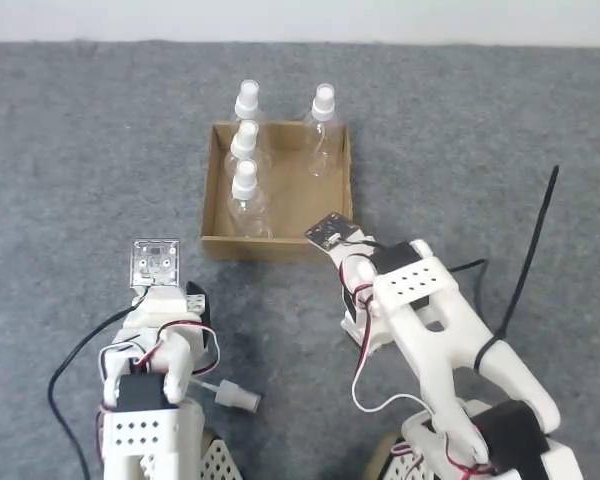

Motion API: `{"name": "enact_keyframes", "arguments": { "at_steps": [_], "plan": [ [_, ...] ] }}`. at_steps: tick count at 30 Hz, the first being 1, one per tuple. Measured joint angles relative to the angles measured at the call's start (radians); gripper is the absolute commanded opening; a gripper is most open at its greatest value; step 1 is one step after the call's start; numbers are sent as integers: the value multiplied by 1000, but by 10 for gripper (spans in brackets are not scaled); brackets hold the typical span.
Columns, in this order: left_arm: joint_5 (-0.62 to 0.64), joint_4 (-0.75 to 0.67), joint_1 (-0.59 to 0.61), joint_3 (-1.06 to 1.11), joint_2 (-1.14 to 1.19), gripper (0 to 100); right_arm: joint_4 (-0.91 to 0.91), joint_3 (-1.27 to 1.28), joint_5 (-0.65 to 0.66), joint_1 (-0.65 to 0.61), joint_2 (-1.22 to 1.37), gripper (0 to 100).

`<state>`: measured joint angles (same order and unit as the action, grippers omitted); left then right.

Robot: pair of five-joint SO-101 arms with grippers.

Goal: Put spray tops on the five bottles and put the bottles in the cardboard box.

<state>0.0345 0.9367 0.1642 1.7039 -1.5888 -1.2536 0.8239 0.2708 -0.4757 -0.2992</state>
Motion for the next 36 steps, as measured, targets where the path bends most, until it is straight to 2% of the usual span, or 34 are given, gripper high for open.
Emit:
{"name": "enact_keyframes", "arguments": {
  "at_steps": [7,16,23,36],
  "plan": [
    [0,0,0,0,0,51,35,38,-3,0,2,202],
    [0,0,0,0,0,51,35,38,-3,2,2,28],
    [0,0,0,0,0,51,-23,3,-3,0,-6,7],
    [0,0,0,0,0,51,-98,-51,-3,0,-407,7]
  ]
}}
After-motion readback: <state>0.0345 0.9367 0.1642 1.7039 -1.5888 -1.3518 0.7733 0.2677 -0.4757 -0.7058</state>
